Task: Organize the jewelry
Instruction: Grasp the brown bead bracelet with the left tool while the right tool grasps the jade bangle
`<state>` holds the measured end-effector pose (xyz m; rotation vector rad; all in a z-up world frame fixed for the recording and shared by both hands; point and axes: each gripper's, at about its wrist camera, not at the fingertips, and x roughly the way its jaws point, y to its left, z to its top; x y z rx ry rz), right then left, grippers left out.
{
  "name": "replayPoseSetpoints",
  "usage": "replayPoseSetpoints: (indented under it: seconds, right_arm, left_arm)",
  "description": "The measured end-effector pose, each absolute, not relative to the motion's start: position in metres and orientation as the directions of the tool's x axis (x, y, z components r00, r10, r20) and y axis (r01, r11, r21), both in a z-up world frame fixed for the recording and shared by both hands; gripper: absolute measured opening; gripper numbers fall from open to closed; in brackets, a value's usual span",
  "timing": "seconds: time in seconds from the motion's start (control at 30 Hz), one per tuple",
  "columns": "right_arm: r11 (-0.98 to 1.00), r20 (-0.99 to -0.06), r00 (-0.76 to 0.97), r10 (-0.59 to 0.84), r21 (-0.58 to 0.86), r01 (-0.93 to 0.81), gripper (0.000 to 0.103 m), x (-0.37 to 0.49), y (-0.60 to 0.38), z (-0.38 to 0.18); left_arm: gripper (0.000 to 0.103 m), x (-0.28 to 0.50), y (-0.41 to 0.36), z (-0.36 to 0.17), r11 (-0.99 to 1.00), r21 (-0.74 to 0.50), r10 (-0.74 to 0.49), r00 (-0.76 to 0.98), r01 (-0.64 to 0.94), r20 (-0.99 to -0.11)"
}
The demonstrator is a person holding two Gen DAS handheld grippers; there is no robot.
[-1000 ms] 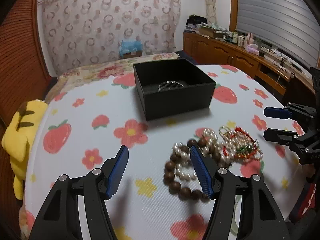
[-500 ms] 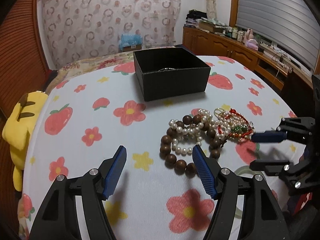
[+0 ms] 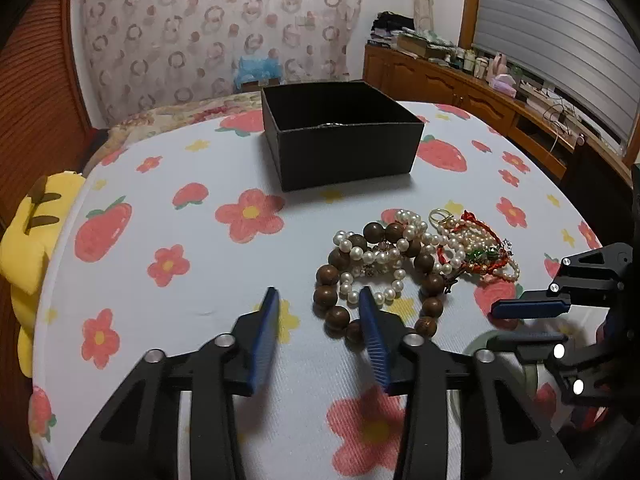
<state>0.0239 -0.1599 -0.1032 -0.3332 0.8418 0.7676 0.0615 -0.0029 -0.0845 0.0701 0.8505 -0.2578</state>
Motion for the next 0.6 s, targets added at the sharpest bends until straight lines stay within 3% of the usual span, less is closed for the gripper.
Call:
replayPoseSetpoints:
  seconds: [0.07,0.43,0.6]
  right_arm:
    - [0.704,-0.77,0.439,0.464,0.019,-0.71,0.01,0.027,-0.162,-0.103]
    - [0.741,-0.758,0.474,0.449,0.02,-0.671,0.009,0.033,-0.169,-0.106]
    - [0.742,-0.758,0.467,0.455,0.033,-0.67,0.009,0.033,-0.168,-0.105]
  left_arm:
    - [0.029,0.063,-0.004,-0.086,0.966,-0.04,-0.197,0.626,0.256,-0.754]
    - [0.025,0.074,-0.009,-0.09,0.968,-0.017,-0.173,0.621,0.249,-0.765]
    - [0.012,0.074,-0.01,-0.09,0.967,-0.001,-0.164,0.622,0.254,-0.765]
